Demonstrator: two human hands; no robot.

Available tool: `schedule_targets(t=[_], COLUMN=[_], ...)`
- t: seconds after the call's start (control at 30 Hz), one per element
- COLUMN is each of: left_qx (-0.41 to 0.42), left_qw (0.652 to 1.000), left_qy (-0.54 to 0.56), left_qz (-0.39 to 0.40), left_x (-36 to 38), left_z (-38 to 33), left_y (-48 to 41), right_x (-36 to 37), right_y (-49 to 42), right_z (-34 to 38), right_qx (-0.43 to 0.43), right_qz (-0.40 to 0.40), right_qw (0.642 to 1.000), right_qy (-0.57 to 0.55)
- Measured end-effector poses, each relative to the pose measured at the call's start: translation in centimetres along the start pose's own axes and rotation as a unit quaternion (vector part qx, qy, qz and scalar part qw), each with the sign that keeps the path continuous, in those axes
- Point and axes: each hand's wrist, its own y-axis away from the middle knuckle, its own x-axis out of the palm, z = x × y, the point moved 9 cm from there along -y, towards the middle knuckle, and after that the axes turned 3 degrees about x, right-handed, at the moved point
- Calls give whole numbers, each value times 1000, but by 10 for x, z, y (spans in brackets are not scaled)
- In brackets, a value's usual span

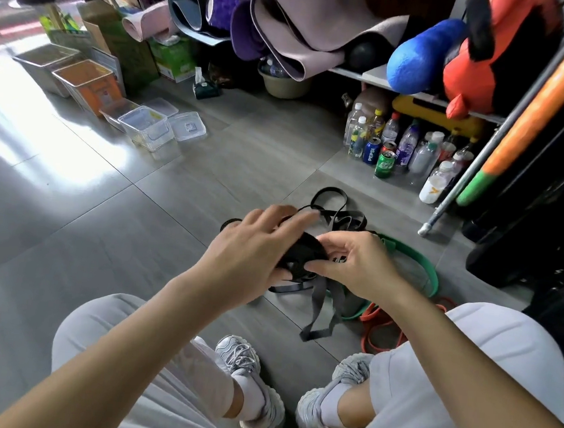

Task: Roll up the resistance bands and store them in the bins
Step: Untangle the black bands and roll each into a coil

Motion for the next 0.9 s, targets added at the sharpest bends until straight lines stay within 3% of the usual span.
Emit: schedule_targets(t=[0.07, 0.17, 0.3, 0.43, 0.53, 0.9], left_qx=[53, 36, 4, -31, -73, -141], left_qw=[994, 991, 998, 989, 971, 963], left_qy=[-83, -108, 64, 119, 172, 89], left_qz=[45, 77, 10, -85, -151, -211], left_x=[11, 17, 8, -16, -42, -102], left_z=[-14, -6, 12, 29, 44, 96], left_y=[-3, -8, -4, -1, -1, 0], right_x=[5, 6, 11, 41, 58, 71], right_y=[-3, -3, -3, 14, 30, 49], right_z=[5, 8, -13, -73, -113, -180], right_qx=[0, 8, 64, 142, 180, 253], right_qz=[10, 13, 40, 103, 100, 120], right_qw=[999, 1000, 992, 984, 978, 954], right_qy=[45, -13, -103, 0, 41, 107])
